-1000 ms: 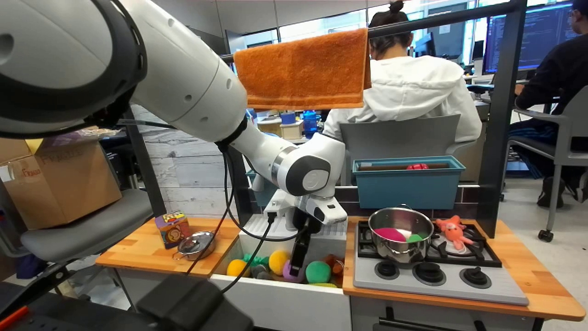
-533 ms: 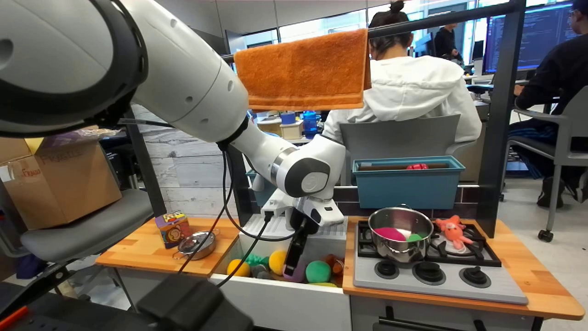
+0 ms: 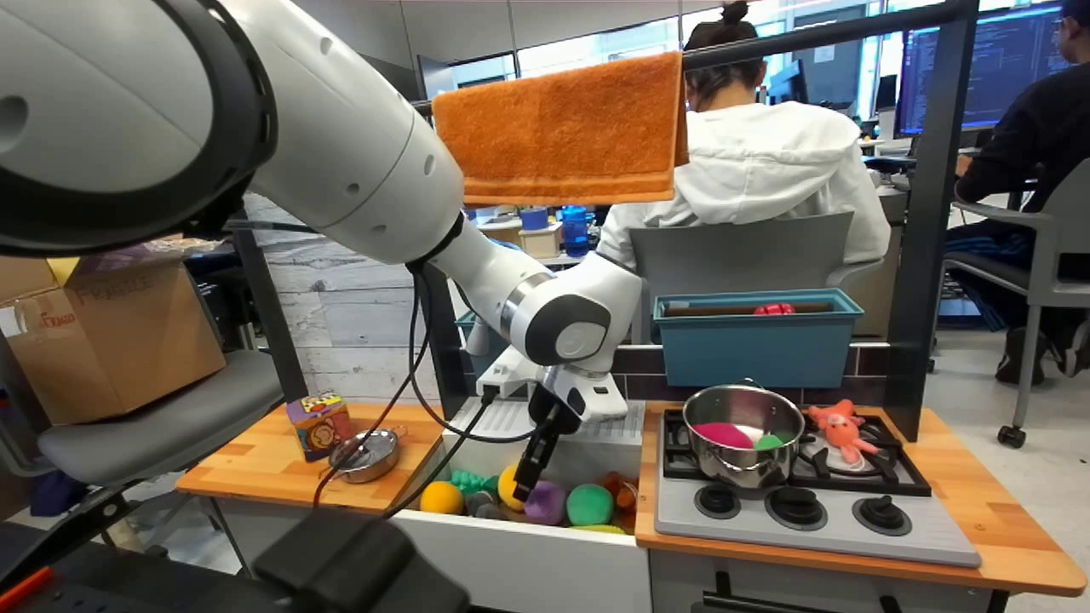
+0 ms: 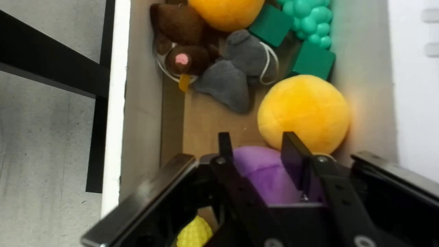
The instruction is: Pick up the purple plush toy from the sink and put it in the pot
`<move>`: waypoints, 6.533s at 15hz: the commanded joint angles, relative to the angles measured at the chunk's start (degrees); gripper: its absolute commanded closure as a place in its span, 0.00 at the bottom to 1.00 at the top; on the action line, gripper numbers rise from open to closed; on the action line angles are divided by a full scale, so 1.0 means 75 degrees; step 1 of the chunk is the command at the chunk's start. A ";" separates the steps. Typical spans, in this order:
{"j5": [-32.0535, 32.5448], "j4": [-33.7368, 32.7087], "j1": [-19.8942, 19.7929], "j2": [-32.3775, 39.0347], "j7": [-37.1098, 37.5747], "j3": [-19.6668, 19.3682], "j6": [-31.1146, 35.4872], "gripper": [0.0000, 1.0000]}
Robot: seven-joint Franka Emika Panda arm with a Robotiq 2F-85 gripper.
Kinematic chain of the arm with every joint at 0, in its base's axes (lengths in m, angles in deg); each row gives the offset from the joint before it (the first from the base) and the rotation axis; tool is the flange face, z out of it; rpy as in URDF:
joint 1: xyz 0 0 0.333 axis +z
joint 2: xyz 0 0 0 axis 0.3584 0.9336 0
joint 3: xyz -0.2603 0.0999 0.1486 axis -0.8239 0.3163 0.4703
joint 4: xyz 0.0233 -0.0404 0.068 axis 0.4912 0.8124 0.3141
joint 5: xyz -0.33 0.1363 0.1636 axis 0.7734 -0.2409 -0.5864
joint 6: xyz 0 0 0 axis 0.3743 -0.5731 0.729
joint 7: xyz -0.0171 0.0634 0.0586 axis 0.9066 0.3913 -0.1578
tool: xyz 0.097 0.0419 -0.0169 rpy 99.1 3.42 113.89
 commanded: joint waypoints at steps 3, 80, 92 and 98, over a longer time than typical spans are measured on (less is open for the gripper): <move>0.0016 0.0786 -0.0040 0.0053 0.0195 -0.0104 0.0108 1.00; 0.1200 0.5034 0.0193 -0.5043 0.0854 -0.1830 0.2630 0.98; 0.1316 0.3303 0.0014 -0.3652 0.3130 -0.2194 0.2544 0.98; 0.1361 0.2701 -0.0030 -0.3276 0.3627 -0.2154 0.3082 0.98</move>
